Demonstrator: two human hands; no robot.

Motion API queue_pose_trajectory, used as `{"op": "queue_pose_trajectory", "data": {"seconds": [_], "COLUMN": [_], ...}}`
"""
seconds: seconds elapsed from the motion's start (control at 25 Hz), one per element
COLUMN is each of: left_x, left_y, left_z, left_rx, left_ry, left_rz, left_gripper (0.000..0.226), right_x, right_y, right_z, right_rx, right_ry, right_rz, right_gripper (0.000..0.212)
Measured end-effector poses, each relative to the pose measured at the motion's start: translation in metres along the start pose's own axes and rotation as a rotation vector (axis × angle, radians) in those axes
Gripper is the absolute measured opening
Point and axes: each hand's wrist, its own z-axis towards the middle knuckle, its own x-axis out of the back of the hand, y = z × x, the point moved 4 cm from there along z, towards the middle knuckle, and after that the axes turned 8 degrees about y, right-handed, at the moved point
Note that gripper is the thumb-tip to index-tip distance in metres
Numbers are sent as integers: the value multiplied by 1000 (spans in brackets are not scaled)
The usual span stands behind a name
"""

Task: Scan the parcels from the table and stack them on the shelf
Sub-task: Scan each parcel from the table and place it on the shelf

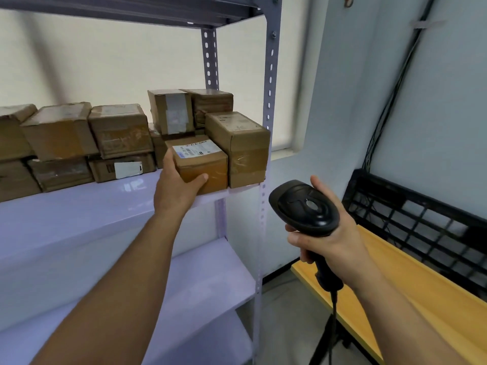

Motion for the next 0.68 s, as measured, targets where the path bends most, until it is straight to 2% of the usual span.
{"op": "queue_pose_trajectory", "data": {"seconds": [0.16,0.32,0.52,0.68], "left_x": [4,0,-49,-86], "left_y": [7,24,33,64], "left_z": [-23,-93,-200,-292], "left_rx": [-6,-200,-249,-279], "left_ry": [118,226,-43,-185], "left_rz": [23,102,153,127], "left_gripper": [106,94,86,83], "right_x": [12,35,87,157], "right_y": [-4,-6,-6,1], "right_z": [-14,-38,-90,-148], "right_rx": [-6,-10,-30,-37], "right_ry": [7,-2,1,61], "right_rz": [-3,10,-9,-48], "right_gripper": [98,99,100,104]}}
